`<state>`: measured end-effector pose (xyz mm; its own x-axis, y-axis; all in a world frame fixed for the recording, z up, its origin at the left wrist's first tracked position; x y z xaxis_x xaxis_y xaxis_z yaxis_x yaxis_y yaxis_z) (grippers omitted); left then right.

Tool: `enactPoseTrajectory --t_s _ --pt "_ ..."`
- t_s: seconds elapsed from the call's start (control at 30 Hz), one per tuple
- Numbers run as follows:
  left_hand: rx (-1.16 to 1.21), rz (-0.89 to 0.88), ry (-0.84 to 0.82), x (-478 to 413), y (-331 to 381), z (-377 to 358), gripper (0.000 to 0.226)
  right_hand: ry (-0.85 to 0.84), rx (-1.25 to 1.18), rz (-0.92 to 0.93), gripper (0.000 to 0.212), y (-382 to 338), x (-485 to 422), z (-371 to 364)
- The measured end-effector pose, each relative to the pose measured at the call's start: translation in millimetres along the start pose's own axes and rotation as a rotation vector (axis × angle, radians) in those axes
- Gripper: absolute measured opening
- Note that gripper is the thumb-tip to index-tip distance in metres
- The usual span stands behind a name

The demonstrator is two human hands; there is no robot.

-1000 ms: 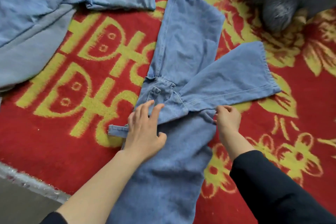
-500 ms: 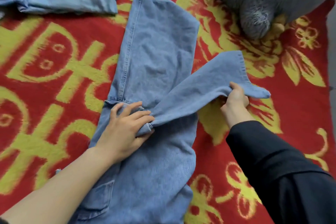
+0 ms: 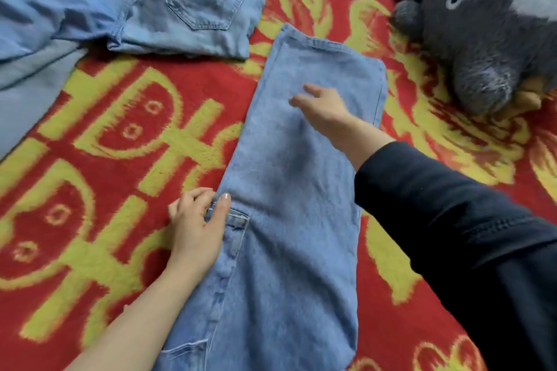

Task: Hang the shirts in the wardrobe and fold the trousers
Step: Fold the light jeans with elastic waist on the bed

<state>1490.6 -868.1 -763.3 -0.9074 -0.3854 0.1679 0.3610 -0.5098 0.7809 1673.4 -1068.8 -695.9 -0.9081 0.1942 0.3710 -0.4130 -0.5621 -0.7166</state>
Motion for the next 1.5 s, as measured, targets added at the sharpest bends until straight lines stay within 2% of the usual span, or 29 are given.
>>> enactPoseTrajectory --t_s 0.07,0.17,0.33,0.4,0.47,0.53,0.63,0.73,0.77,0.83,0.9,1.0,1.07,1.17,1.27,1.4,1.5 --pt "0.039 0.000 -0.048 0.3 -2.3 -3.4 0.020 -0.076 0.158 0.053 0.058 23.9 14.1 -17.3" --pt "0.138 0.006 -0.129 1.0 -4.5 -1.5 0.030 -0.082 0.383 0.140 0.057 40.1 28.9 -23.1" --pt "0.140 -0.037 -0.231 0.6 6.9 5.8 0.036 -0.179 0.455 0.225 0.058 45.8 67.8 -39.0" --pt "0.129 -0.076 -0.214 -0.4 9.6 10.0 0.036 -0.192 0.514 0.280 0.058 56.4 88.8 -41.5" --pt "0.165 -0.043 -0.134 1.4 6.6 17.3 0.024 -0.159 0.504 0.289 0.057 69.9 106.9 -35.5" --pt "0.222 0.062 -0.084 7.5 1.4 22.9 0.011 -0.134 0.503 0.267 0.055 85.4 123.1 -26.2" --pt "0.148 0.206 -0.224 20.5 -5.3 27.8 0.052 -0.090 0.495 0.209 0.053 108.2 153.6 -12.1" --pt "-0.015 0.214 -0.422 49.4 -21.7 42.5 0.083 0.023 0.425 0.142 0.055 129.2 199.4 -5.1" --pt "-0.114 0.187 -0.467 62.8 -31.0 48.0 0.080 0.069 0.387 0.108 0.057 137.9 217.3 -4.3" --pt "-0.209 0.174 -0.471 88.4 -45.1 60.3 0.053 0.128 0.361 0.050 0.066 156.3 256.1 -5.6" --pt "-0.080 0.219 -0.400 103.5 -55.5 71.3 0.043 0.162 0.321 -0.026 0.080 176.5 298.4 -9.9" --pt "0.066 0.251 -0.350 119.2 -66.2 82.8 0.044 0.273 0.062 -0.191 0.093 206.5 360.3 -18.0" --pt "0.115 0.260 -0.316 137.3 -76.0 91.0 0.048 0.306 -0.038 -0.262 0.081 225.0 397.8 -27.3" --pt "0.124 0.212 -0.295 179.1 -91.9 113.3 0.059 0.211 -0.125 -0.383 0.039 242.4 447.8 -49.4" --pt "-0.022 0.237 -0.367 228.0 -124.7 135.3 0.067 0.127 -0.211 -0.445 0.025 248.9 493.4 -78.5" --pt "-0.032 0.299 -0.454 287.4 -167.5 158.5 0.041 0.145 -0.404 -0.552 0.012 257.3 542.9 -108.5" --pt "-0.091 0.324 -0.532 314.4 -190.9 171.6 0.021 0.061 -0.486 -0.606 0.006 265.4 573.2 -121.4"
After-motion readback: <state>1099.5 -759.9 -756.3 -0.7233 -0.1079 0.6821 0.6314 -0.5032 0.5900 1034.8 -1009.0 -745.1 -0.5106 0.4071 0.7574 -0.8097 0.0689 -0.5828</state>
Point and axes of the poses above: each hand's wrist, its own x-axis away from the middle knuckle, its own z-axis out of the back of the hand, y = z × x, the point moved 4 cm from there along -x, towards the middle knuckle, and after that the axes turned 6 degrees about y, right-handed, at the moved point
